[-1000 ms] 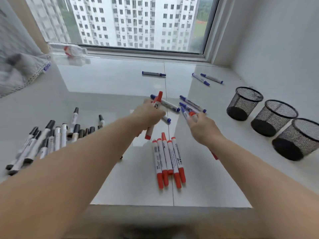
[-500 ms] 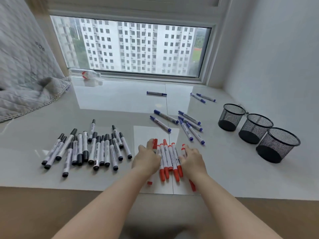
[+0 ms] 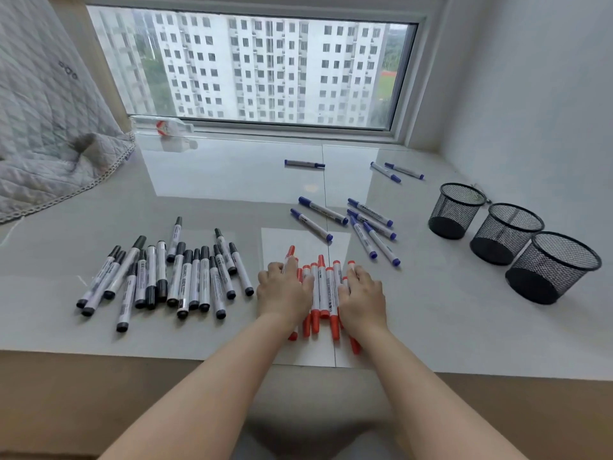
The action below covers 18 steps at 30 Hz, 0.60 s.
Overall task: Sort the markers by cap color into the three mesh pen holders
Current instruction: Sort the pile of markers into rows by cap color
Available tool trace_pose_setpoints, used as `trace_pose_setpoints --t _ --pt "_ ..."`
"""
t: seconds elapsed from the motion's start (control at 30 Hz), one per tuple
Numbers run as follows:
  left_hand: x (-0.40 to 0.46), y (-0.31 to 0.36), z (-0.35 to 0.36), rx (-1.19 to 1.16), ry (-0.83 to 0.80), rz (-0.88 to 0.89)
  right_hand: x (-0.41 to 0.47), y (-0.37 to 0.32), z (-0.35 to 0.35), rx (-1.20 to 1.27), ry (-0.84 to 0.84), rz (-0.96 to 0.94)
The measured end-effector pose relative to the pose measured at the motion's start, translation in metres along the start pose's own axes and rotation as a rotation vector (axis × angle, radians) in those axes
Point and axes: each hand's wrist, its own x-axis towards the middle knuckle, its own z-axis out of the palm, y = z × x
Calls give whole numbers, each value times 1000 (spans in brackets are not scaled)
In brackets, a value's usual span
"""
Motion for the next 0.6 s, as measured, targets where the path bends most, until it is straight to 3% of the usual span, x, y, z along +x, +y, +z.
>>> trace_pose_setpoints --t 0.4,0.5,0.6 --pt "4 -21 10 88 -19 99 9 -7 7 -37 -112 4" --pt "7 -19 5 37 -63 106 10 -8 3 133 -62 32" --pt "15 -13 -3 -9 -77 117 15 -5 -10 398 108 98"
